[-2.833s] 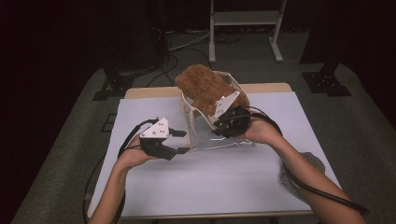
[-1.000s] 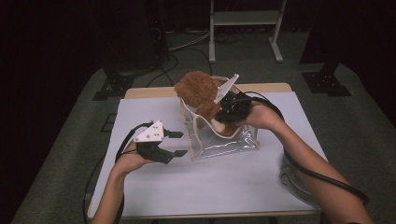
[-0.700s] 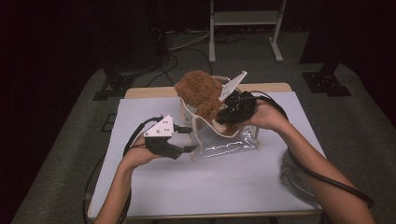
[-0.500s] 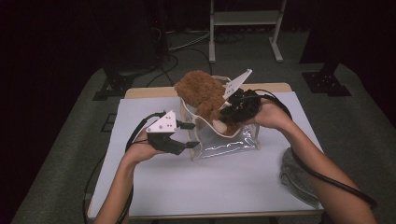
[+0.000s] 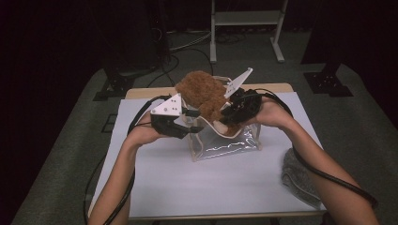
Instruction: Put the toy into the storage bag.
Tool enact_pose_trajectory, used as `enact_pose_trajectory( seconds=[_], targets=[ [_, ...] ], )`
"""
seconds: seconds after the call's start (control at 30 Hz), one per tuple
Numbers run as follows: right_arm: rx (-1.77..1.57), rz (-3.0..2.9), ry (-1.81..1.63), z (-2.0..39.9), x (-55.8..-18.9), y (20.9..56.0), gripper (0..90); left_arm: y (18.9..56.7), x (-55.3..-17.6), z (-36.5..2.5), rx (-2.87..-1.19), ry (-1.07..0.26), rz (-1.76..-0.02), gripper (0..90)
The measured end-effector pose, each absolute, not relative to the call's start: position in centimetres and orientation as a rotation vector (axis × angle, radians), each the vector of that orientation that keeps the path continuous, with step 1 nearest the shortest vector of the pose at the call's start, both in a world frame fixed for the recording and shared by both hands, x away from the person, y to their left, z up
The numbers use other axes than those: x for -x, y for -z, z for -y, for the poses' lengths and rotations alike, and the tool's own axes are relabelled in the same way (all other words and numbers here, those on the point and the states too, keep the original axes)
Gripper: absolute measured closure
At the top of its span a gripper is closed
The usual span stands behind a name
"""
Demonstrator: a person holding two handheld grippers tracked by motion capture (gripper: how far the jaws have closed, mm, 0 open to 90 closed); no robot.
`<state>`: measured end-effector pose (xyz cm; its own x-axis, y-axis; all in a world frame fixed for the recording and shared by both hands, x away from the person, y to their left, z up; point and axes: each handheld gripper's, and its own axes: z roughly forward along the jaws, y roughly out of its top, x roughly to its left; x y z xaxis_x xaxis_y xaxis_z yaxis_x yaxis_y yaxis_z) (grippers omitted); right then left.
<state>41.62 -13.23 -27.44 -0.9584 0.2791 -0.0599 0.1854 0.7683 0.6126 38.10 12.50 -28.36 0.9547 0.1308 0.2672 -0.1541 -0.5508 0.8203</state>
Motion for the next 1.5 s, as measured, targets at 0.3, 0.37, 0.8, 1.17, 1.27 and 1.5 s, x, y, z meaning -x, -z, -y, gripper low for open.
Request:
enact_pose_trajectory(
  seconds=[0.3, 0.37, 0.8, 1.17, 1.27, 1.5],
  targets=[
    [-0.345, -2.842, -0.918, 13.0, -42.0, 27.1, 62.3, 28.5, -40.0, -11.2, -2.207, -0.335, 0.044, 56.3],
    [-0.348, -2.848, -0.915, 12.9, -42.2, 27.1, 62.5, 28.7, -40.3, -11.0, -2.221, -0.323, 0.046, 59.7],
    [-0.319, -2.887, -0.847, 12.4, -42.4, 27.1, 64.0, 28.8, -40.0, -10.8, -2.242, -0.338, 0.061, 82.8],
    [-0.320, -2.886, -0.741, 11.2, -42.8, 27.5, 80.8, 28.9, -39.4, -10.8, -2.227, -0.316, 0.063, 84.8],
    [-0.324, -2.895, -0.697, 10.8, -43.2, 27.8, 81.5, 29.0, -39.3, -10.8, -2.224, -0.304, 0.063, 85.0],
    [-0.352, -2.917, -0.590, 9.6, -44.2, 28.9, 82.5, 29.2, -39.2, -10.8, -2.219, -0.290, 0.065, 85.3]
  ],
)
